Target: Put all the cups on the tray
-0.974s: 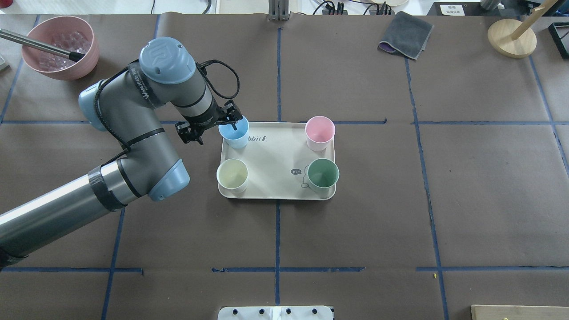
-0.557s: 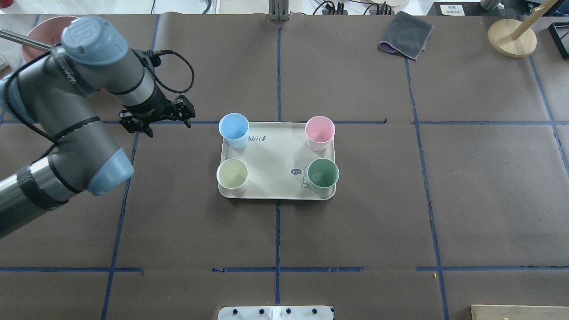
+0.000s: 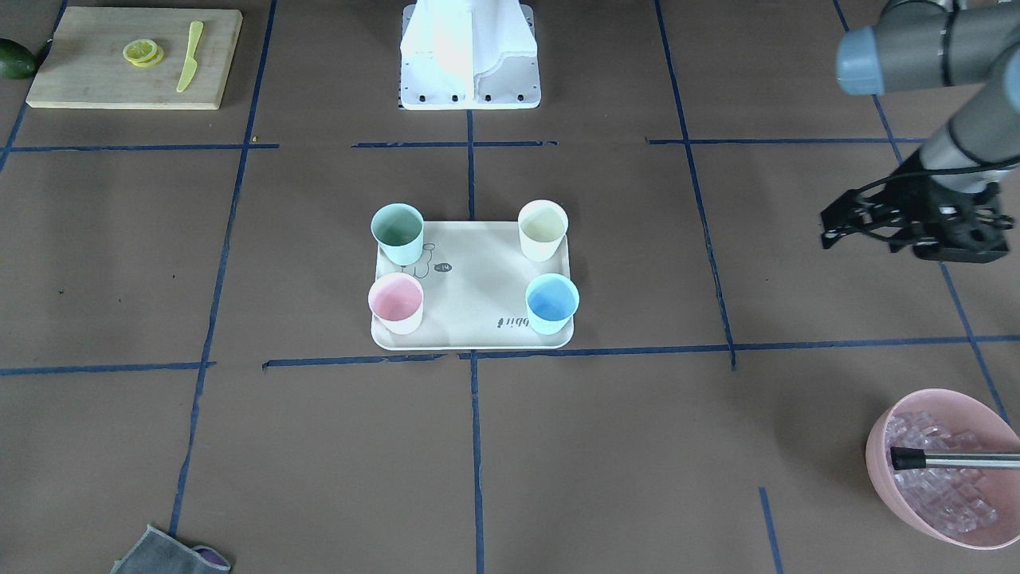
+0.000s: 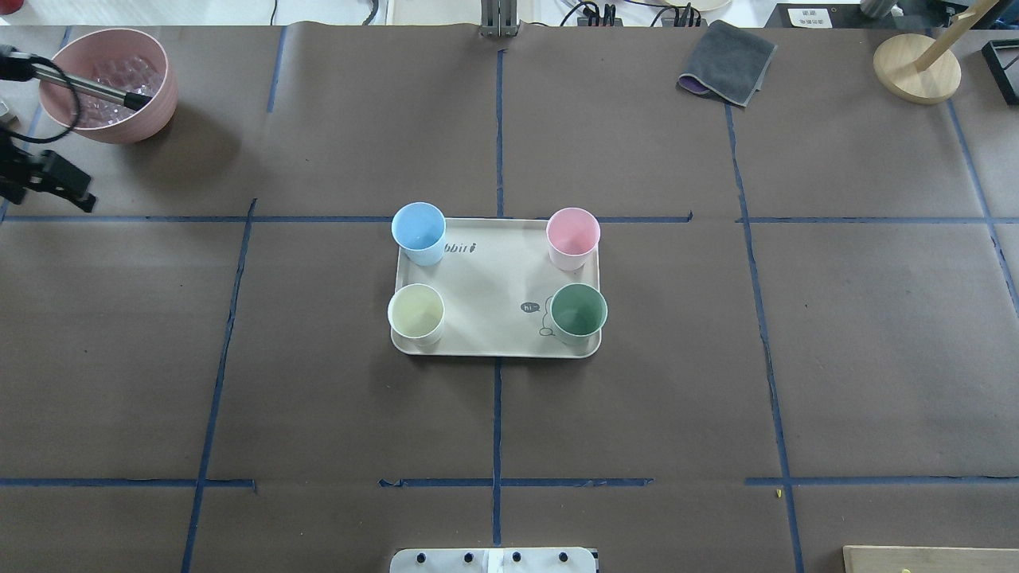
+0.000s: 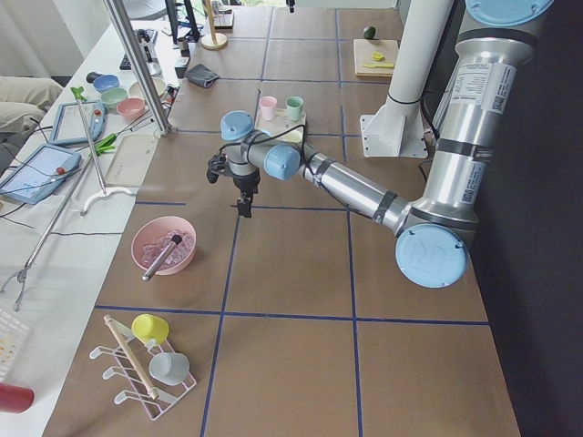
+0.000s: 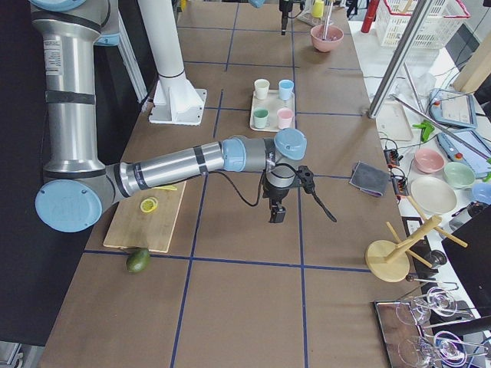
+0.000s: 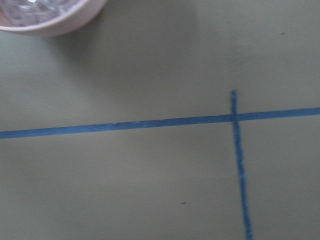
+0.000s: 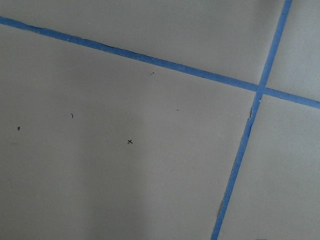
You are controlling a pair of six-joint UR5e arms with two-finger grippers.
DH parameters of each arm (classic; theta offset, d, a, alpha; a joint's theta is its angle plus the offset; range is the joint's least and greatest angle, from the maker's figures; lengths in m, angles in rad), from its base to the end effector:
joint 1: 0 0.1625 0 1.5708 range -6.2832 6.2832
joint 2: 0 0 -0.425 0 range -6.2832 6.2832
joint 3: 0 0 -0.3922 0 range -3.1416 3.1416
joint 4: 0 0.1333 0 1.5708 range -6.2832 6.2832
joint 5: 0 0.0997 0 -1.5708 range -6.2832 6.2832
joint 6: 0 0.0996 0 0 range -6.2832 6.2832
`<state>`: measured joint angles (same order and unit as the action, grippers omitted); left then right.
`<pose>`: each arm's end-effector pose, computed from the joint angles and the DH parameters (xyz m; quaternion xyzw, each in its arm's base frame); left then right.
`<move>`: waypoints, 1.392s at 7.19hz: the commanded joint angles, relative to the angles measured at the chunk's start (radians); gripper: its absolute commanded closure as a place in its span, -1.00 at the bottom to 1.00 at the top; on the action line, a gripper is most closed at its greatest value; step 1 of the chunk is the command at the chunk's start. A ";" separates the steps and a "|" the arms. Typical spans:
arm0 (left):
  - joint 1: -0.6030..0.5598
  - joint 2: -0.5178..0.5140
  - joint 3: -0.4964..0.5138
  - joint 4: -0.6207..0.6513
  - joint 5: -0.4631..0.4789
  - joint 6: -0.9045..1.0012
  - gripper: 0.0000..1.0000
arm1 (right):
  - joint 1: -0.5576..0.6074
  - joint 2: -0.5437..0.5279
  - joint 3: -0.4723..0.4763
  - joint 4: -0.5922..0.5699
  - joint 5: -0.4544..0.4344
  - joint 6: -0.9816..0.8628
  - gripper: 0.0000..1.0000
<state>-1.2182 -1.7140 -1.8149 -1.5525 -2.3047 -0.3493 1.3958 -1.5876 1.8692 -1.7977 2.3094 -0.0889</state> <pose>0.1252 -0.5330 0.4680 0.0396 0.3901 0.0673 0.9175 -0.0172 -0.4775 0.5465 0.0099 -0.3616 -0.1324 0.9228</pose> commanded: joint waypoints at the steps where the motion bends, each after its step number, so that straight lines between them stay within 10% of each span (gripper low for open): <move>1: -0.211 0.089 0.086 0.003 -0.062 0.357 -1.00 | 0.009 -0.011 -0.001 0.000 0.004 0.000 -0.99; 10: -0.271 0.221 0.155 0.002 -0.048 0.378 -1.00 | 0.008 -0.035 0.005 0.001 0.015 -0.003 -0.99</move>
<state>-1.4904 -1.4991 -1.6590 -1.5513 -2.3616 0.0291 1.4036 -1.6226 1.8738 -1.7963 2.3235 -0.0932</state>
